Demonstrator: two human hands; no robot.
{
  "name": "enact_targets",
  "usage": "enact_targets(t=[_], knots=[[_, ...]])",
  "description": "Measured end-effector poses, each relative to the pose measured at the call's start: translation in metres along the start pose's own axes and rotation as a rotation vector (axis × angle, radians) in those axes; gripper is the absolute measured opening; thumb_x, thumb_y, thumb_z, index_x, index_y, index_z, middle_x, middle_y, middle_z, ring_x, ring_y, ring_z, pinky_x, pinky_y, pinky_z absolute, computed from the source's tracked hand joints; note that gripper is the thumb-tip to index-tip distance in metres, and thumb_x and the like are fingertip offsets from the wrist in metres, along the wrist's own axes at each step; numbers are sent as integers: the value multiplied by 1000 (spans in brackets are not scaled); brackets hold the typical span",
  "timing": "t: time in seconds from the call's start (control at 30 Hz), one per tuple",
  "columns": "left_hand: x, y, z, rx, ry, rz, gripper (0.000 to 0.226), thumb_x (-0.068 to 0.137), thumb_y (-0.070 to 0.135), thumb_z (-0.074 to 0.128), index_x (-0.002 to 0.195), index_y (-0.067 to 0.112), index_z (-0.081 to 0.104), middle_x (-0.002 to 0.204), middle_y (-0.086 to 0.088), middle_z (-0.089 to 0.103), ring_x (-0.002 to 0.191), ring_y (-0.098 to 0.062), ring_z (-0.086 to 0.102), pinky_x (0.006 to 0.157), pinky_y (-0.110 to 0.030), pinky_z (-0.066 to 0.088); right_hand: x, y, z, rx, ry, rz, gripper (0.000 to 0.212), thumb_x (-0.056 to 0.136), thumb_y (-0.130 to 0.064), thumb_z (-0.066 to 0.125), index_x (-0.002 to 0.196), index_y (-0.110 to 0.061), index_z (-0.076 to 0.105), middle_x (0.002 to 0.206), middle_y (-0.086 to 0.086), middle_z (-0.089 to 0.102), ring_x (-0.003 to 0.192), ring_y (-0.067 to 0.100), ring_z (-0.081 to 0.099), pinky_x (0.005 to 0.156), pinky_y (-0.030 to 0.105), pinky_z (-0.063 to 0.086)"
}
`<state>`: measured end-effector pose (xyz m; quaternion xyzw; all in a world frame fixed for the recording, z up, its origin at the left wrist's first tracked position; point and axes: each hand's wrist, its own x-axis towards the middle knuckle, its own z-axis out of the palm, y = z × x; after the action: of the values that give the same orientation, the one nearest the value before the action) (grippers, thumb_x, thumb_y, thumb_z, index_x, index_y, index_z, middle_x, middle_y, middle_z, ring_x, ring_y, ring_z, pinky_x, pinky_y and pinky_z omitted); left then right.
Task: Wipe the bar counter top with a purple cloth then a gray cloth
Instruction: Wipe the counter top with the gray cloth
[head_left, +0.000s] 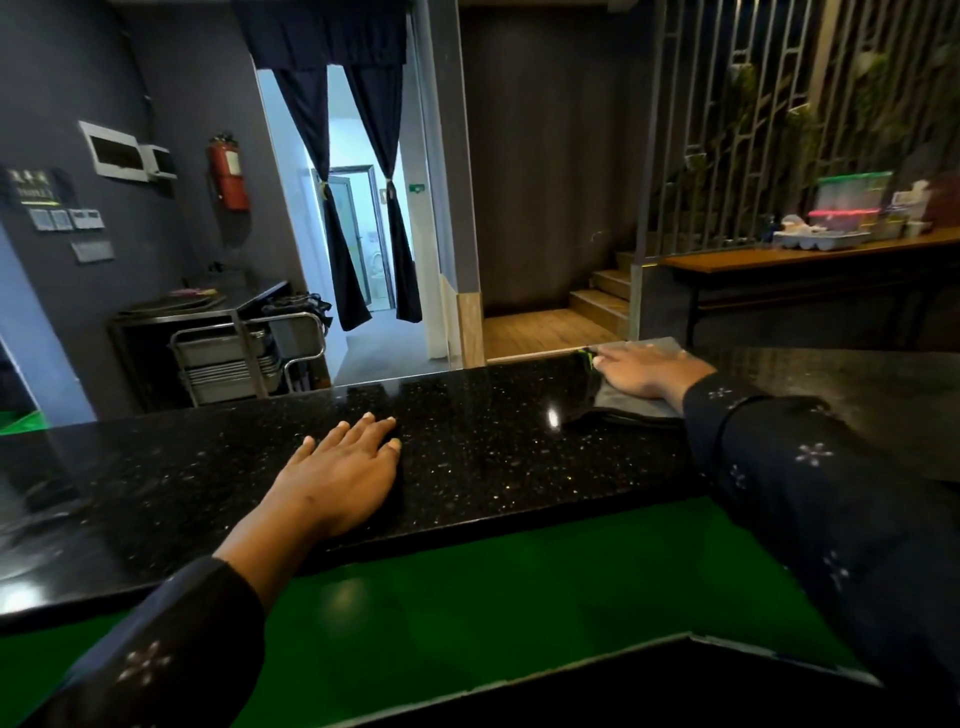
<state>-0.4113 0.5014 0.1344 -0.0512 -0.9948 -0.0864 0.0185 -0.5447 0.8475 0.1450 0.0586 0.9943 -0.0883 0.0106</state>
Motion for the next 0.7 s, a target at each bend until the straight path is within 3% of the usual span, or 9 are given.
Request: enact_targets(t=[0.4,0.57,0.7], knots=[[-3,0,1,-30,-13,9,54,100,44,13,152,30,8,160,4,0,147,-18,-1,118,-44,-3,-134,-17,9,-81,-66,-193,54,98,-59,12,150,-48,3,162,-6,-1,149,19,0,117,49,-1],[-3,2,0,-19,-14,2,55,100,44,13,152,28,7,160,4,-1,147,-19,-2,117,-45,-4,-93,-27,1,-58,-79,-168,56,96,-62,10,150,-47,5,163,-4,0,149,21,0,117,53,-1],[-2,1,-1,-24,-23,17,55,100,43,13,152,28,8,160,2,0,147,-20,-1,117,-46,-2,-61,-72,1,-66,-49,-89,61,95,-64,9,152,-40,7,163,1,1,149,28,3,116,56,-1]])
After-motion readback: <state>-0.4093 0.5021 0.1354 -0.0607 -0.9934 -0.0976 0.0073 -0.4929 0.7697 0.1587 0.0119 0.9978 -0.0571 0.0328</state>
